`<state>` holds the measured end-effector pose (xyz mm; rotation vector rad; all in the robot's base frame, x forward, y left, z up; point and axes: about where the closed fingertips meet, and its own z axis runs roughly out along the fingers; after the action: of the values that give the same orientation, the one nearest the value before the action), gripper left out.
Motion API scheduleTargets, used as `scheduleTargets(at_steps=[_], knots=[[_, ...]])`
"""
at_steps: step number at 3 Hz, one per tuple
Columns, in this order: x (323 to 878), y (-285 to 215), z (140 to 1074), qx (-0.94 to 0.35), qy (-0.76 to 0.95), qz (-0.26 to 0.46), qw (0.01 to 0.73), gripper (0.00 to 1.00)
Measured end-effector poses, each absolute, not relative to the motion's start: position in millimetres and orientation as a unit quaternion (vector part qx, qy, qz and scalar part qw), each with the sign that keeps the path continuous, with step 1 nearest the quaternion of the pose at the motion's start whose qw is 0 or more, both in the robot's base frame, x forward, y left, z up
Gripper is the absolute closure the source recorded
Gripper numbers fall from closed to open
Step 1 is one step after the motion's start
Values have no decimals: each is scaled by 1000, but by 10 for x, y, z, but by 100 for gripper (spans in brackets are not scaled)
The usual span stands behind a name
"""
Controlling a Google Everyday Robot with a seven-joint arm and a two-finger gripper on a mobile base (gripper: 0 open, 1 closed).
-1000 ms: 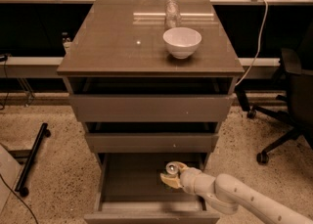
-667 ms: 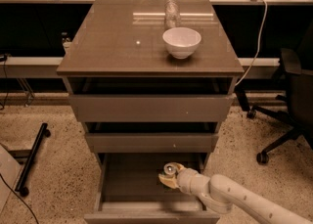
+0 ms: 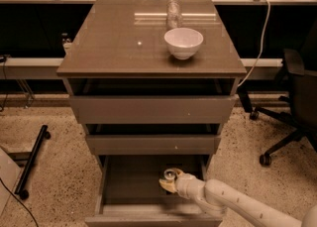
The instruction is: Place green can into bottom drawer
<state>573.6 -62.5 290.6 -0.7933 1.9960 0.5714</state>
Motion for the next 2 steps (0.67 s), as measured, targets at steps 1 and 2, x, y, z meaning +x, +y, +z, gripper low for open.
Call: scheduleTargets(at_steps=[1, 2], knots=[[5777, -624, 2633, -302, 817, 226, 436, 100], [5824, -663, 2402, -278, 826, 217, 441, 100]])
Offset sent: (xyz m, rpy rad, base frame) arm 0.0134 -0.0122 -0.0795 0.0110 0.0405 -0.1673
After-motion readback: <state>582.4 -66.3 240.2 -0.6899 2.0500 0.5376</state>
